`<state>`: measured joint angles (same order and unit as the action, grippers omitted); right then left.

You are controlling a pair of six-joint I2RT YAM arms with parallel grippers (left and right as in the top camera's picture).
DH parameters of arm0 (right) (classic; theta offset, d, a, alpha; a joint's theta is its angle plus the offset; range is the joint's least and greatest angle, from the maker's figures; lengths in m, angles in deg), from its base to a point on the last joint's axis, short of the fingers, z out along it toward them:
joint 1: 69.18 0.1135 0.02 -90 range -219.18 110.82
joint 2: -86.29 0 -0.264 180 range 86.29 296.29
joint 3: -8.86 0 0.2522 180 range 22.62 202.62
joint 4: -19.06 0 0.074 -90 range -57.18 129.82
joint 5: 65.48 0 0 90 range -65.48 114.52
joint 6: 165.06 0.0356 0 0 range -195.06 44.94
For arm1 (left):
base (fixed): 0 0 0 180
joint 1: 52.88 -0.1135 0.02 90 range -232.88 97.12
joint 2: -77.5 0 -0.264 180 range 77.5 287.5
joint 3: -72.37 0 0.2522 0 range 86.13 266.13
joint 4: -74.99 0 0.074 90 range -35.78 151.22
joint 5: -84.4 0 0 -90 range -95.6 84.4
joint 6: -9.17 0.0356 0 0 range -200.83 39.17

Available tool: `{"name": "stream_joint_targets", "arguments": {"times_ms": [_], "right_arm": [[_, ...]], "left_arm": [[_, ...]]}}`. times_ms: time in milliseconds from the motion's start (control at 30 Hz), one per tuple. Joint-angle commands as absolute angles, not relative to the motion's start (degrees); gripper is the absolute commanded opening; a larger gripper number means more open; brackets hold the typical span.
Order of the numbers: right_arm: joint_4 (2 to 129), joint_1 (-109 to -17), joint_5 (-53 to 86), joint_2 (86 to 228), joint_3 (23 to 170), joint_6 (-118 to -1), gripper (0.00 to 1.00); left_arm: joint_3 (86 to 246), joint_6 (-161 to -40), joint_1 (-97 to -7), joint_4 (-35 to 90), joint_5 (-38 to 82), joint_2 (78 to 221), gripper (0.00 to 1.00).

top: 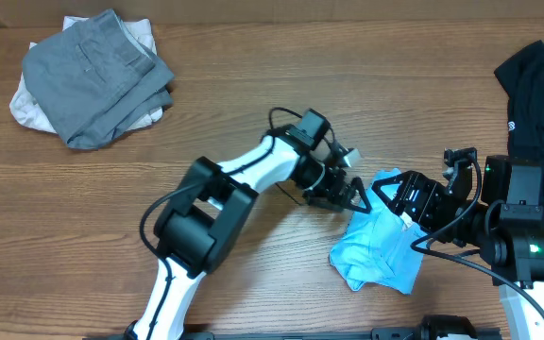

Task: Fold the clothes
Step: 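Reach the left gripper to the light blue bundle and grasp it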

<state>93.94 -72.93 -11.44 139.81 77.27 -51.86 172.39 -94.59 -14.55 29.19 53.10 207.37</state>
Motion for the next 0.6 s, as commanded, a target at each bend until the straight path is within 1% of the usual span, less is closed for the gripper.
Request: {"name": "stream_joint_targets", "arguments": {"times_ms": [0,67,300,567], "right_arm": [[94.1,-73.0,-11.5,139.0,78.0,-52.9,1.00],[94.2,-73.0,-11.6,139.0,78.0,-53.0,1.00],[94.2,-73.0,-11.6,139.0,78.0,-53.0,1.00],[94.2,-73.0,-11.5,139.0,78.0,-53.0,1.00]], "left_arm": [[171.4,-95.9,-12.7,29.7,49.3,211.8,0.98],[171.4,-95.9,-12.3,30.1,49.3,211.8,0.97],[171.4,-96.4,-10.8,30.7,47.0,211.8,0.90],[171.4,-97.6,-8.9,32.9,44.8,211.8,0.91]]}}
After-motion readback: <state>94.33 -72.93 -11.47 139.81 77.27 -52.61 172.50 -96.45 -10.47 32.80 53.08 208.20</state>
